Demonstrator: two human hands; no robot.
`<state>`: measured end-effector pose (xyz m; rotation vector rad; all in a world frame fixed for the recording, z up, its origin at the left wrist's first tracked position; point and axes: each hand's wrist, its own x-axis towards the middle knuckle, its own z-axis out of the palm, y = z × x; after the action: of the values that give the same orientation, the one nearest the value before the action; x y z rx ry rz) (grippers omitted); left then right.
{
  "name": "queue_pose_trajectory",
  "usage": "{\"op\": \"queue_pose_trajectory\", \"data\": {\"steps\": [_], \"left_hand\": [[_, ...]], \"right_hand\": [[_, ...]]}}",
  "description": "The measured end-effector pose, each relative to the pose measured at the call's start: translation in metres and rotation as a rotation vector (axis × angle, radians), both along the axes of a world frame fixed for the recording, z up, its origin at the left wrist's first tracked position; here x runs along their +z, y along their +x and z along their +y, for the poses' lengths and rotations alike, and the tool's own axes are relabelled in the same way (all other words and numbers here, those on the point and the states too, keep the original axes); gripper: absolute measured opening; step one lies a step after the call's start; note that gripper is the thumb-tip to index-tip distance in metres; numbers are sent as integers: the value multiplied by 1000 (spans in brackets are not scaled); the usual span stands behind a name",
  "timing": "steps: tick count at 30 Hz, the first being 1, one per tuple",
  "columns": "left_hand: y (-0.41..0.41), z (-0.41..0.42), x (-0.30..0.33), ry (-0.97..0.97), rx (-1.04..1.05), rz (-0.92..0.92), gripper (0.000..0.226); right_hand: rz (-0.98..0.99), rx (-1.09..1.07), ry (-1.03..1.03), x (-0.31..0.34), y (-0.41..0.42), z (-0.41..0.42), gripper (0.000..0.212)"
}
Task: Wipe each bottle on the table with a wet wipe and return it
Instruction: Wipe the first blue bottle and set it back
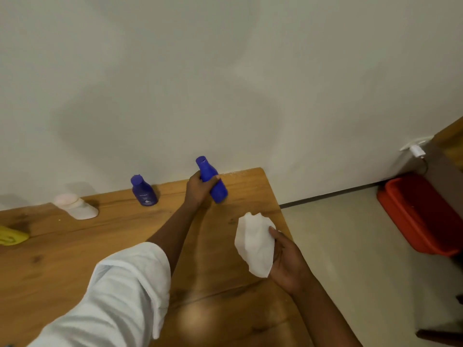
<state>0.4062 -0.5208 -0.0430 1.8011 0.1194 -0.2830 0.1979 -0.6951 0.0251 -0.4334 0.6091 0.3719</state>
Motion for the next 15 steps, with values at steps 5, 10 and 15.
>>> {"op": "queue_pose_trajectory", "data": {"steps": [5, 10, 15], "left_hand": [[-35, 28, 90, -490, 63, 166, 23], [-85, 92, 194, -927, 67, 176, 31], [-153, 165, 236, -1153, 85, 215, 50]], "right_hand": [[-58, -5, -7, 40, 5, 22, 100], [-221, 98, -2, 104, 2, 56, 74], [-257, 161, 201, 156, -12, 120, 70]]}}
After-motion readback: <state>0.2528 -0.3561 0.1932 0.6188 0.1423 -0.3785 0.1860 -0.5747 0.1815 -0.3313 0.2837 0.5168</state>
